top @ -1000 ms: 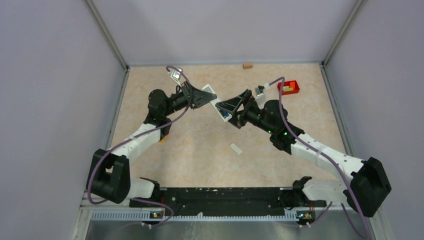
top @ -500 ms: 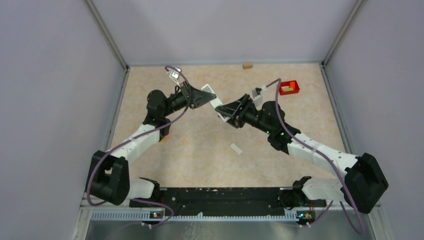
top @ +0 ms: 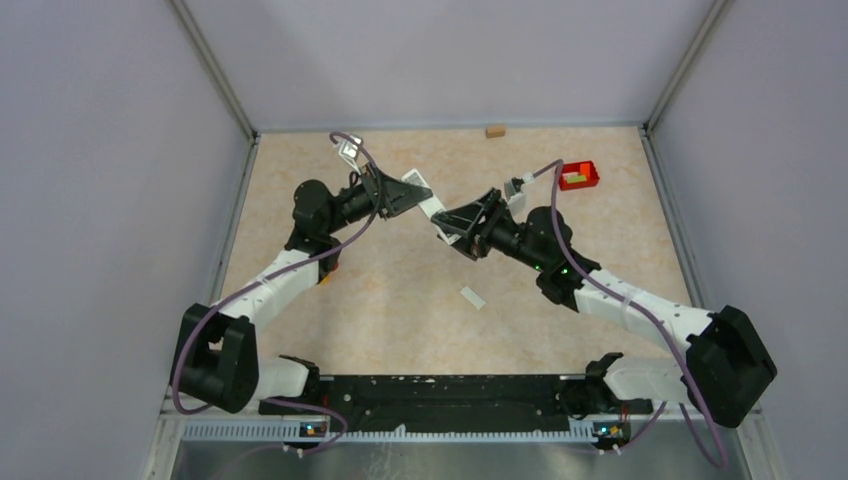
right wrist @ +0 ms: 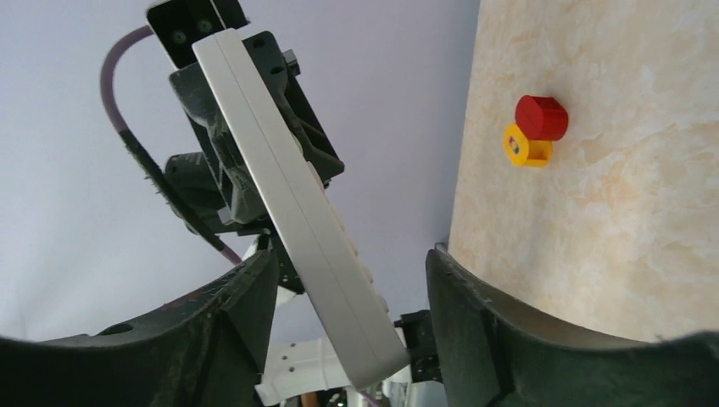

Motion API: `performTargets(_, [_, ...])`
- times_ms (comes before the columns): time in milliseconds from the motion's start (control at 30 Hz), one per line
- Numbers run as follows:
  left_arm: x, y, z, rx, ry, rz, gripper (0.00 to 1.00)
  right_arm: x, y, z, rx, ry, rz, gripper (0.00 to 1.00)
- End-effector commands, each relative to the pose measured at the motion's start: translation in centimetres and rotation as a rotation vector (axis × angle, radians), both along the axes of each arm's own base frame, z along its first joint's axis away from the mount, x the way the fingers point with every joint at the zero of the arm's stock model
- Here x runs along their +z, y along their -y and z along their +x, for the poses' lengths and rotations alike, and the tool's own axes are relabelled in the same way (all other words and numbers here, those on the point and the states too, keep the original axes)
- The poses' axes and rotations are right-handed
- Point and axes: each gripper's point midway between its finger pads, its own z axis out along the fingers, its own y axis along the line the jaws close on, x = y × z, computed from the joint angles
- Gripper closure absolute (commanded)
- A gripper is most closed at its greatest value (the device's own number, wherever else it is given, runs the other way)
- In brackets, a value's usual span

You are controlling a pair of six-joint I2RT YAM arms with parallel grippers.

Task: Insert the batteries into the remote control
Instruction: Load the battery into the remote control, then pick up the battery cover at the center of the board.

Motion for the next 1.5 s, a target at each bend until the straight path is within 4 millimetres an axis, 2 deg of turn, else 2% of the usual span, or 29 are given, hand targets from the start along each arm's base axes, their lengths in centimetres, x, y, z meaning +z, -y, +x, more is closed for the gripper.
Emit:
performTargets(0, [2.8, -0.3, -0.9, 0.010, 0.143, -0.009, 1.00, 1.7, 0.8, 0.0, -0.005, 0.093, -0.010, 0.27])
performTargets(67, [2.4, -0.3, -0.7, 0.020, 0.140, 0.004, 1.00, 2.4, 1.3, 0.1, -0.012, 0.139, -0.033, 0.20])
performTargets(200, [1.9, -0.4, -0.4, 0.029, 0.133, 0.022, 1.00, 3.0, 2.3, 0.1, -0.016, 0.220, -0.087, 0.19])
performTargets(400, [1.8, -0.8, -0.4, 0.037, 0.131, 0.031, 1.00, 0.7, 4.2, 0.5, -0.030, 0.228, -0.232, 0.24])
performTargets(533, [1.1, -1.6, 0.1, 0.077, 0.119, 0.067, 1.00, -1.0, 5.9, 1.2, -0.064, 0.235, -0.388, 0.26])
performTargets(633, [-0.9, -2.8, 1.5, 0.174, 0.070, 0.144, 1.00, -3.6, 7.5, 1.7, -0.061, 0.252, -0.602, 0.28])
performTargets(700, [-3.4, -4.0, 2.3, 0.254, -0.008, 0.228, 1.00, -6.7, 8.7, 1.7, -0.007, 0.251, -0.785, 0.31])
performTargets(800, [-5.8, -5.6, 3.0, 0.338, -0.072, 0.303, 1.00, -11.3, 9.7, 1.0, 0.143, 0.231, -0.975, 0.31])
performTargets(900, [-6.8, -6.5, 3.1, 0.360, -0.098, 0.305, 1.00, -15.9, 10.2, -0.3, 0.295, 0.177, -1.148, 0.37])
performTargets(1000, [-7.3, -7.1, 3.1, 0.370, -0.114, 0.305, 1.00, -18.5, 10.1, -1.2, 0.382, 0.185, -1.347, 0.43])
performTargets(1200, [-7.4, -7.8, 3.1, 0.379, -0.115, 0.308, 1.00, -22.2, 9.3, -2.9, 0.544, 0.169, -1.485, 0.43])
performTargets(1333, [-7.5, -8.2, 3.2, 0.389, -0.115, 0.309, 1.00, -23.1, 8.9, -3.3, 0.613, 0.206, -1.508, 0.45])
performTargets(1467, [-7.6, -8.3, 3.4, 0.385, -0.121, 0.305, 1.00, -23.9, 8.6, -3.0, 0.633, 0.224, -1.525, 0.46])
